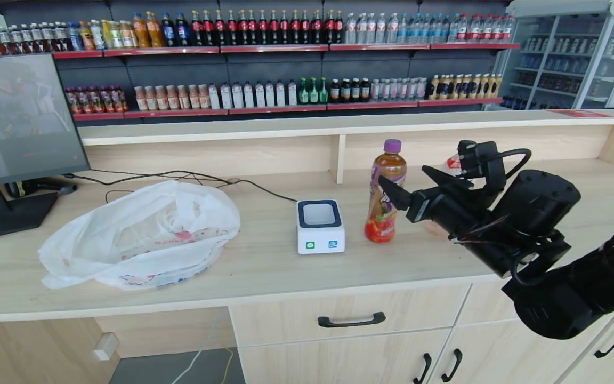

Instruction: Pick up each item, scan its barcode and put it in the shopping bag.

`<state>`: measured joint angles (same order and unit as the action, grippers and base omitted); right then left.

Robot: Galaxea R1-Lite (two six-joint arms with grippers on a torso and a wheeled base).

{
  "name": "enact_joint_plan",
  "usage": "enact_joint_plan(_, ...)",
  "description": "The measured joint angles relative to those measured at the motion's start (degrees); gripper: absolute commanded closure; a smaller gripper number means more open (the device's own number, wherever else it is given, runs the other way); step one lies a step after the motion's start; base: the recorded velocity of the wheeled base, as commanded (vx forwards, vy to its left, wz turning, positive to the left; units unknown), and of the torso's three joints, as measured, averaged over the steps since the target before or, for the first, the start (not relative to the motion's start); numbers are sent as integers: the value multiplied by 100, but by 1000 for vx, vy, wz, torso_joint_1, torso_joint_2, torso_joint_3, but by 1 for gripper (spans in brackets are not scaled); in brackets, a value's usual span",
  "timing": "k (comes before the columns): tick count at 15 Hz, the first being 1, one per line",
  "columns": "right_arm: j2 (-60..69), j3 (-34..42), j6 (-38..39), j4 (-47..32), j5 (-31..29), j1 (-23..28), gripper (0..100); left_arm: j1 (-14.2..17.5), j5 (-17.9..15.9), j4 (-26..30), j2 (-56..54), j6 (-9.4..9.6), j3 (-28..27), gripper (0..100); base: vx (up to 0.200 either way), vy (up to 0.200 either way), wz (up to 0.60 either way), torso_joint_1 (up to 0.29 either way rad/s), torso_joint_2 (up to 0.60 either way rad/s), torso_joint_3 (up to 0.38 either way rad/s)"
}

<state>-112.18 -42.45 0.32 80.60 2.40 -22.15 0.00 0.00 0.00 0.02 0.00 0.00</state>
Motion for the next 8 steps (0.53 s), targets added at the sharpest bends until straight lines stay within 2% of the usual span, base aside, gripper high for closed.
enact_joint_plan(8, -339, 380, -13, 351, -165, -166, 0, 0, 0, 0, 0, -5, 0, 0, 0, 0, 0, 0, 0, 0)
